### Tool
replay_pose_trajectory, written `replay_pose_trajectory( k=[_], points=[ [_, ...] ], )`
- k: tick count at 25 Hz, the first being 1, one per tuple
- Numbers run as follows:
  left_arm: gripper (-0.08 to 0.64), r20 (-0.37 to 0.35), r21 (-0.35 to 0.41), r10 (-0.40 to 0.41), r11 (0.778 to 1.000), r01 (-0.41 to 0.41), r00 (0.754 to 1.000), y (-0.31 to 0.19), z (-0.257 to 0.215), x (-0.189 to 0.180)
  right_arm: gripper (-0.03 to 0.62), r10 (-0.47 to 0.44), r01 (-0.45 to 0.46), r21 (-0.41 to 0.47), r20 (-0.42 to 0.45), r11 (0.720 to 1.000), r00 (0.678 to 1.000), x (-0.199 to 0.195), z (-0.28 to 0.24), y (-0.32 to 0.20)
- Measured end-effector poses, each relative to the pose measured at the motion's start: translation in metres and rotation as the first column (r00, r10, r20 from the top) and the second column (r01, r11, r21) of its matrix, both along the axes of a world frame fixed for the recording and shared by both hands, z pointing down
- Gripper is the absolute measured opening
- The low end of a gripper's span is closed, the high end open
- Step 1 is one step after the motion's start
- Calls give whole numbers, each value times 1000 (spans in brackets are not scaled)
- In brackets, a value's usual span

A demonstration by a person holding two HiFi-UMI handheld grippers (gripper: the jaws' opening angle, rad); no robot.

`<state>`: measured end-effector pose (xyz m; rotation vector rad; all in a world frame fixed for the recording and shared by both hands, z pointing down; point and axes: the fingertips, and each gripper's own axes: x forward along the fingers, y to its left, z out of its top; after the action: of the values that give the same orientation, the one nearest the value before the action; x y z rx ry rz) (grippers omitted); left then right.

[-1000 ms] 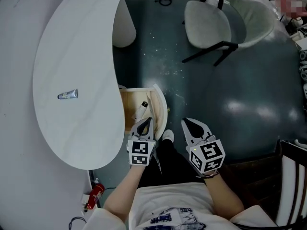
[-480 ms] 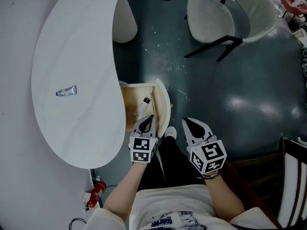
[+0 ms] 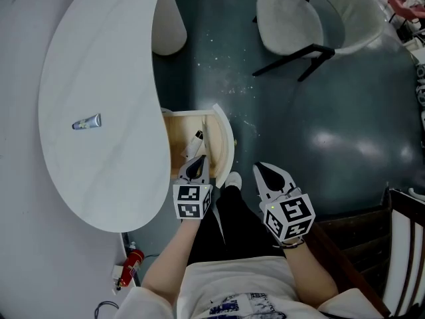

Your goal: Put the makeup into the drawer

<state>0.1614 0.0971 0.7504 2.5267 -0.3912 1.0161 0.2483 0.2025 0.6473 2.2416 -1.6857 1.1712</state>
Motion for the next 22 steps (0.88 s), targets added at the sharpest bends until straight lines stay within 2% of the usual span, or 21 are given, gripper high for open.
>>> replay_pose_trajectory(
  k=[4, 17, 22],
  points=[
    [38, 5, 6, -22, 1000, 22, 1000, -4, 4, -7, 21, -8, 8, -3, 3, 1000, 1000, -4, 3, -1],
    [38, 97, 105, -118, 989, 108, 988, -24, 17, -30, 20, -32, 32, -12, 15, 999, 999, -10, 8, -5],
    [40, 122, 123, -127, 986, 112, 984, -27, 23, -34, 20, -44, 44, -9, 16, 999, 999, -12, 8, -9]
  ],
)
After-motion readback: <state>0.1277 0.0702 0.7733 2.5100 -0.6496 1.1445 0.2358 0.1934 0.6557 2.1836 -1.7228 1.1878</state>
